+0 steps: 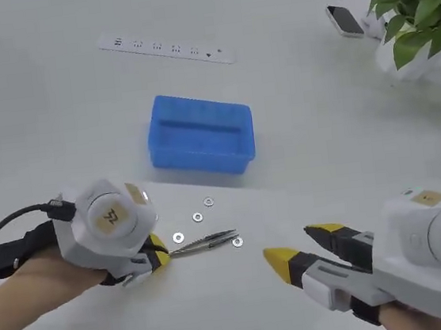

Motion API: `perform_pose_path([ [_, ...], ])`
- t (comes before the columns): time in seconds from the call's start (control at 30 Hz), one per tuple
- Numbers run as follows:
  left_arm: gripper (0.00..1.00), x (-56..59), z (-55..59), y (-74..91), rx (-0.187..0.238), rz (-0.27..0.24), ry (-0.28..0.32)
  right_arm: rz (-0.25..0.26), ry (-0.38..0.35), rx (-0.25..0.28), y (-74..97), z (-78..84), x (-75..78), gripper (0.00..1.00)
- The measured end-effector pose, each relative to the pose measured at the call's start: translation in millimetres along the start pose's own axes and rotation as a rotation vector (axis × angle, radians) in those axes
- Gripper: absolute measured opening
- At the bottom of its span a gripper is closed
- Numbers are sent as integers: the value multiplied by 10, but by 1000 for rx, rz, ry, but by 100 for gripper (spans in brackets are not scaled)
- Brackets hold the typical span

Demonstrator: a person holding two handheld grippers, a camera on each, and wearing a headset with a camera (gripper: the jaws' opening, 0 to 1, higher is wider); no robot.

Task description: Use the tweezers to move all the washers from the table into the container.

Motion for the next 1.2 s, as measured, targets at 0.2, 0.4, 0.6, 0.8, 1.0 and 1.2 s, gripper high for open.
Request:
perform_pose_path([
  [0.2, 0, 37, -108, 83, 4, -4, -50, -21, 30, -2, -28, 2, -68, 34],
  [0.4, 0, 157, -388, 308, 96, -28, -16, -65, 58, -11, -106, 14, -172, 30],
  [0.6, 0, 301, -543, 459, 163, -24, 0, -135, 141, -35, -237, 41, -317, 25],
  [0.8, 0, 436, -675, 559, 188, 2, -38, -245, 227, -69, -431, 70, -458, 22],
  [1.0, 0, 537, -780, 616, 186, 46, -106, -361, 338, -101, -540, 123, -569, 16],
  [1.2, 0, 628, -870, 667, 203, 80, -204, -408, 413, -118, -566, 113, -594, 14],
])
Point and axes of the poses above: the centre of the closed fingertips' face, and the gripper's own axes: y roughly backward along the fingers, x roughly to its right, z roughly out of its underside, the point moved 8 cm from there along y, roughly backward along the fingers, and after that the axes turned 8 degrees about x, right-handed, at the moved point
